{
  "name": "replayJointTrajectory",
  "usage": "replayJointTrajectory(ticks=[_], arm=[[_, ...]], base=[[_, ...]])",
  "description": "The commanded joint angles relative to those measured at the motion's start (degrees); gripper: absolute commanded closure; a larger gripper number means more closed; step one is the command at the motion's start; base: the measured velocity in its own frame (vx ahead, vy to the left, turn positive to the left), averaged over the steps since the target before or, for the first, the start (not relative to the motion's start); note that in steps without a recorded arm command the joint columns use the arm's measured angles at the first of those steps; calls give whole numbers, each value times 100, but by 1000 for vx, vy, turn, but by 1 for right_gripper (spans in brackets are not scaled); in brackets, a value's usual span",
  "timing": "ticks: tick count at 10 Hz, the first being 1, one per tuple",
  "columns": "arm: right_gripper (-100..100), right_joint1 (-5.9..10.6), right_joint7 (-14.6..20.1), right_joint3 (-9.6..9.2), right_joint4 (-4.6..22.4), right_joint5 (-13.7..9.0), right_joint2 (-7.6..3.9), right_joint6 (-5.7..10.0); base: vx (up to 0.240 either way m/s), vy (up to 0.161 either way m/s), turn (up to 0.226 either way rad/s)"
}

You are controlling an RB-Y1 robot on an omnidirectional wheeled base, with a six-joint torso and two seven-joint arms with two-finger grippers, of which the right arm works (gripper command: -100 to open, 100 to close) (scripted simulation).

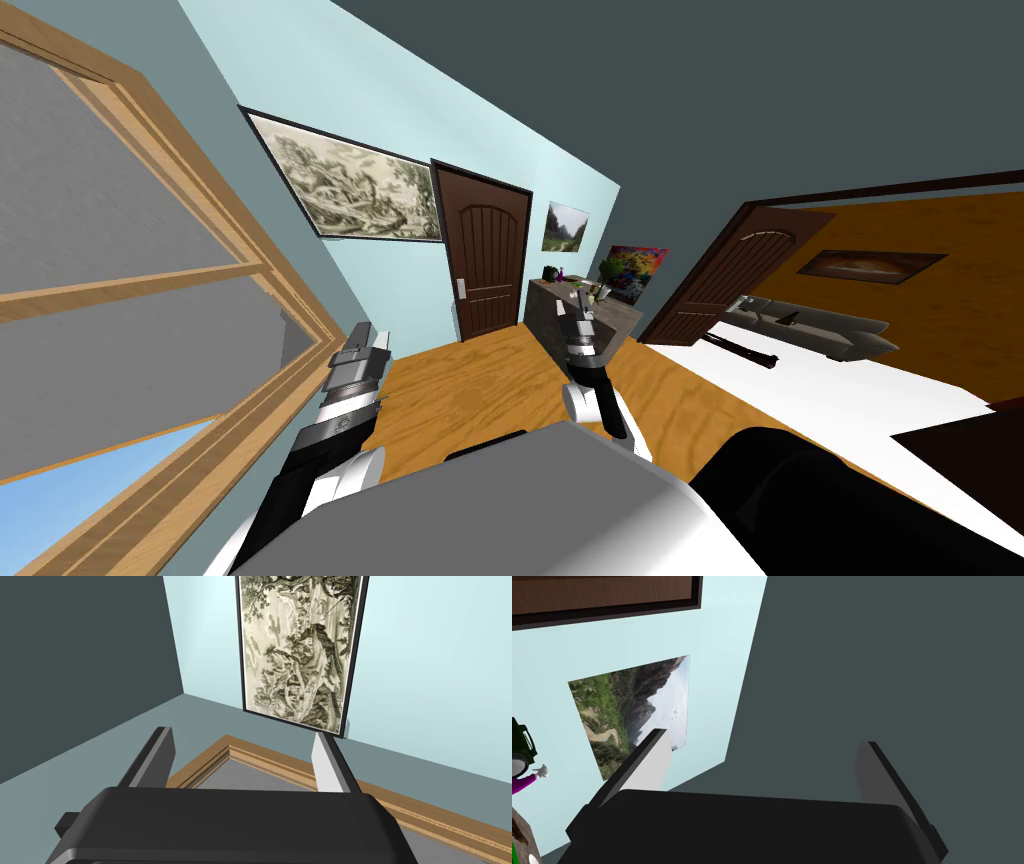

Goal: Pull the door open

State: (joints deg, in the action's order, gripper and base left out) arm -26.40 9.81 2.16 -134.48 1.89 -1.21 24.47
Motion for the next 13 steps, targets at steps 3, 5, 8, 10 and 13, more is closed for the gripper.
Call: replayJointTrajectory(ticks=[3, 5, 8, 10, 13], arm=[[-100, 226, -338, 54, 406, 154, -87, 8], [-100, 372, -558, 89, 671, 254, -131, 14], [-100, 608, -911, 145, 1095, 415, -192, 22], [-100, 743, -1113, 178, 1339, 507, -222, 27], [-100, 966, -1447, 231, 1740, 660, -262, 35]], base=[[84, 40, 8], [139, 69, 11], [113, 61, 10], [83, 59, 7], [80, 48, 9]])
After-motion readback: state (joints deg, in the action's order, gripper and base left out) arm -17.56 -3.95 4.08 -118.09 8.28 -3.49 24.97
